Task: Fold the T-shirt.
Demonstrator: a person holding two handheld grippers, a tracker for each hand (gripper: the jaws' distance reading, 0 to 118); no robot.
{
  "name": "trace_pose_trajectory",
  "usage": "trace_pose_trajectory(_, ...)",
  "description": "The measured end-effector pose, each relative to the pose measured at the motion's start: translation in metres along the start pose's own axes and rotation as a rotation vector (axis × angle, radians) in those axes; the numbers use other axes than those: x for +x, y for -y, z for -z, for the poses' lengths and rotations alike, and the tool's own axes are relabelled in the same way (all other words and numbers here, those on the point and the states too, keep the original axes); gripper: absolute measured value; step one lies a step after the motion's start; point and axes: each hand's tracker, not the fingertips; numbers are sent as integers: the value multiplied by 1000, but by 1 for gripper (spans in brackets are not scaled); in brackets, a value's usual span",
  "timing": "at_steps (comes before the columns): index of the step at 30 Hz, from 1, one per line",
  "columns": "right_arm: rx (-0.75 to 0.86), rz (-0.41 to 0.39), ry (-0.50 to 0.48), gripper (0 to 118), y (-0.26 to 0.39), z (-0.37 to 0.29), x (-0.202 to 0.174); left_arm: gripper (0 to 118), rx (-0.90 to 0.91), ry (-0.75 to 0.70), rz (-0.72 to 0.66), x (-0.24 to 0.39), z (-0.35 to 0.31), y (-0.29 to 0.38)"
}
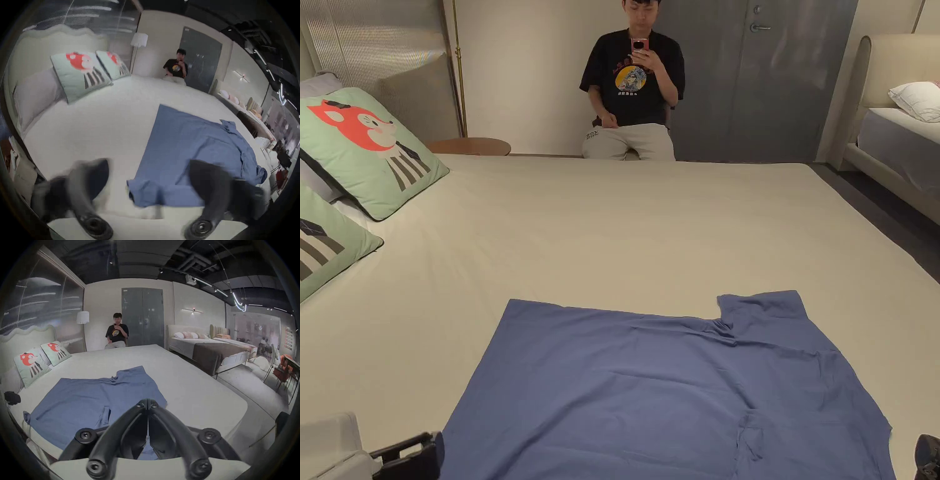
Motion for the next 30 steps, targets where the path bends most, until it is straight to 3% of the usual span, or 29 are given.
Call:
trace_pose_trajectory(1, -6, -1, -1, 0, 2, 1, 1, 107, -21, 21, -21, -6, 4, 4)
trace_pose_trajectory(6, -46, -3, -5, 0, 12, 7, 2, 105, -126, 7, -28, -17, 25, 19)
trace_pose_trajectory(8, -65, -7, -5, 1, 16, 9, 1, 97, -143, 7, 4, -14, 30, 24)
trace_pose_trajectory(14, -122, -13, -3, 1, 31, 15, 3, 30, -166, 22, 89, 0, 41, 27)
trace_pose_trajectory(15, -130, -15, 0, 1, 33, 16, 4, 6, -168, 19, 98, 2, 42, 27)
trace_pose_trajectory(17, -156, -12, 16, 1, 37, 19, 8, 5, -150, 14, 109, 4, 41, 26)
trace_pose_trajectory(18, -168, -10, 21, 10, 40, 20, 11, 5, -145, 25, 99, 2, 41, 26)
trace_pose_trajectory(19, -182, -5, 22, 35, 42, 22, 15, 5, -147, 36, 93, 1, 40, 25)
trace_pose_trajectory(21, -267, -4, 12, 100, 45, 27, 20, 5, -137, 35, 95, 2, 37, 25)
trace_pose_trajectory(22, -278, -7, 10, 107, 45, 26, 20, 5, -131, 28, 106, 2, 35, 25)
trace_pose_trajectory(27, -389, -26, -14, 97, 69, 41, 30, 5, -122, 27, 124, 7, 30, 26)
trace_pose_trajectory(29, -382, -27, -24, 80, 75, 44, 31, 5, -121, 26, 127, 8, 30, 25)
trace_pose_trajectory(30, -377, -32, -30, 64, 77, 45, 31, 5, -122, 27, 127, 6, 32, 25)
